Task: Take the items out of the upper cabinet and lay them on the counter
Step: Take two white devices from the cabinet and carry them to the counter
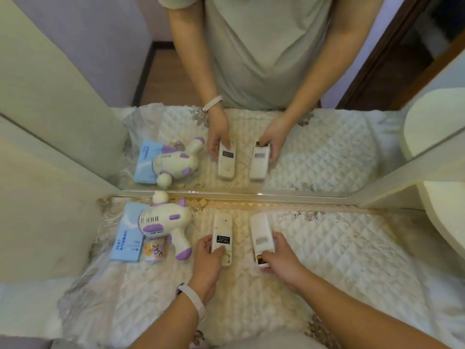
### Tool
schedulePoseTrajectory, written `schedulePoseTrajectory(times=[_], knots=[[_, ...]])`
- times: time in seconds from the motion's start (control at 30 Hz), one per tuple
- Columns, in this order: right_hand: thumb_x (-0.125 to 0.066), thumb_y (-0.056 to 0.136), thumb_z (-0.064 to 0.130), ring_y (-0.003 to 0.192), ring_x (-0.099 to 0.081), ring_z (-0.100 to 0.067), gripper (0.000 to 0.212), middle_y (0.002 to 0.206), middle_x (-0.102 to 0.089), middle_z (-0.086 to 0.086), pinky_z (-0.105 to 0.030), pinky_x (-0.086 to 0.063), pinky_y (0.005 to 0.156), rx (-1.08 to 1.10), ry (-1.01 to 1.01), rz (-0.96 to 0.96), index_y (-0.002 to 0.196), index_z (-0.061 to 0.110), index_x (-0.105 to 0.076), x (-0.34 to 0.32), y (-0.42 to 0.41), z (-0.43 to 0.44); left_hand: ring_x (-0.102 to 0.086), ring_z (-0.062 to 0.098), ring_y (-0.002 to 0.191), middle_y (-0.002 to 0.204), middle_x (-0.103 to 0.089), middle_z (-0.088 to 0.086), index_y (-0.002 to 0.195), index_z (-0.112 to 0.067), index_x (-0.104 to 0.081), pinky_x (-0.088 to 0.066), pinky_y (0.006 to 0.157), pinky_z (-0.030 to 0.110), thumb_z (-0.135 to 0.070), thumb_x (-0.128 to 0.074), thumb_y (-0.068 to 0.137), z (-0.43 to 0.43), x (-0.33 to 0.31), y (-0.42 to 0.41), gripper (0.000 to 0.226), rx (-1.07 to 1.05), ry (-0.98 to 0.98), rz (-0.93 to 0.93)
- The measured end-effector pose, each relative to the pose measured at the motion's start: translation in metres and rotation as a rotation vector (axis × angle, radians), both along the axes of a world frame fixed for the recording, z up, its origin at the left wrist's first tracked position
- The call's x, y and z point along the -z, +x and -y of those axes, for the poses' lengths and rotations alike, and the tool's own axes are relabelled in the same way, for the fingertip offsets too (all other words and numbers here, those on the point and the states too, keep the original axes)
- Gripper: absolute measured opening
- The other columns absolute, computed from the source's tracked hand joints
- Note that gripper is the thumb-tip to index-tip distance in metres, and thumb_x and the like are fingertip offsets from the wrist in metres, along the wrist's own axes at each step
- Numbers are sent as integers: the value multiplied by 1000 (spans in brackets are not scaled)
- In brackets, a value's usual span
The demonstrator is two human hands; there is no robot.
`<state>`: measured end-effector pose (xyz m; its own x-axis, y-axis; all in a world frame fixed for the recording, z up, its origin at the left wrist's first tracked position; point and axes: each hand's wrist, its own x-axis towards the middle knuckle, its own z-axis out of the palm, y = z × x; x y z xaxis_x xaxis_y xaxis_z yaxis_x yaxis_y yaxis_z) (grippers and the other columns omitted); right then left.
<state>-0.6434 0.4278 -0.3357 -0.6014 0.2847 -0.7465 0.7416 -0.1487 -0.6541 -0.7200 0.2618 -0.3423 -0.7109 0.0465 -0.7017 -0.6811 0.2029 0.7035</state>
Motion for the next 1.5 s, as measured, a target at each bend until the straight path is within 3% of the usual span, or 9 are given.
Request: schedulePoseTrajectory(times=[0.2, 0.33, 0.47, 0.6, 0.77, 1.07, 1.23, 1.37, 1.5], knots=[[-56, 87, 0, 97, -66, -16, 48, 112, -62, 1, -30, -60, 71, -7, 50, -3, 121, 30, -42, 15, -45, 12, -63, 7, 93, 107, -64, -4, 118, -19, -50, -49, 65, 16, -1, -52, 91, -6, 15, -29, 33, 62, -49, -80], [-58, 86, 4, 96, -65, -11, 51, 111, -62, 6, -33, -59, 78, -87, 162, 0, 127, 30, -41, 23, -48, 20, -63, 3, 88, 101, -65, -9, 113, -25, -54, -48, 66, 14, 0, -52, 86, -5, 16, -31, 37, 129, -126, -162], [-59, 88, 9, 90, -65, -5, 48, 107, -63, 10, -20, -55, 71, -155, 266, -7, 128, 31, -45, 25, -46, 25, -64, 21, 91, 99, -65, 0, 104, -32, -61, -56, 72, 36, -21, -49, 69, -3, 21, -31, 39, 256, -165, -229], [-57, 89, 8, 85, -63, 4, 42, 106, -65, 10, -13, -51, 67, -170, 354, -24, 125, 28, -52, 21, -45, 25, -47, 13, 113, 126, -49, -1, 126, -20, -52, -44, 96, 32, -11, -58, 74, -2, 8, -27, 53, 365, -258, -302], [-52, 86, 25, 96, -62, -9, 38, 110, -63, 6, -36, -54, 85, -302, 436, -54, 123, 29, -58, 15, -39, 11, -33, 19, 137, 151, -32, 5, 143, -10, -38, -28, 113, 30, -14, -59, 83, -6, -4, -26, 64, 490, -363, -373], [-48, 97, 32, 125, -48, -18, 49, 142, -46, 0, -33, -42, 99, -642, 680, -205, 144, 20, -43, -18, -15, -13, -41, 21, 133, 143, -47, 4, 130, -18, -56, -37, 106, 35, -28, -61, 79, 4, -40, 13, 52, 671, -643, -722], [-47, 97, 38, 130, -41, -19, 51, 142, -46, 2, -35, -42, 99, -837, 867, -413, 144, 21, -42, -49, 6, -27, -58, 29, 115, 131, -58, 9, 123, -17, -62, -50, 86, 41, -26, -67, 73, 9, -73, 54, 50, 646, -807, -862], [-45, 98, 41, 136, -37, -22, 50, 147, -44, -1, -39, -38, 104, -982, 960, -571, 144, 21, -43, -69, 24, -29, -59, 29, 114, 129, -60, 9, 123, -18, -61, -50, 86, 43, -42, -49, 80, 23, -96, 88, 51, 658, -951, -922], [-37, 92, 48, 125, -49, -28, 55, 136, -55, -5, -43, -47, 92, -1130, 1024, -752, 135, 18, -54, -83, 39, -14, -57, 27, 115, 130, -58, 6, 123, -21, -60, -49, 86, 43, -43, -47, 82, 46, -111, 127, 48, 641, -1078, -934]])
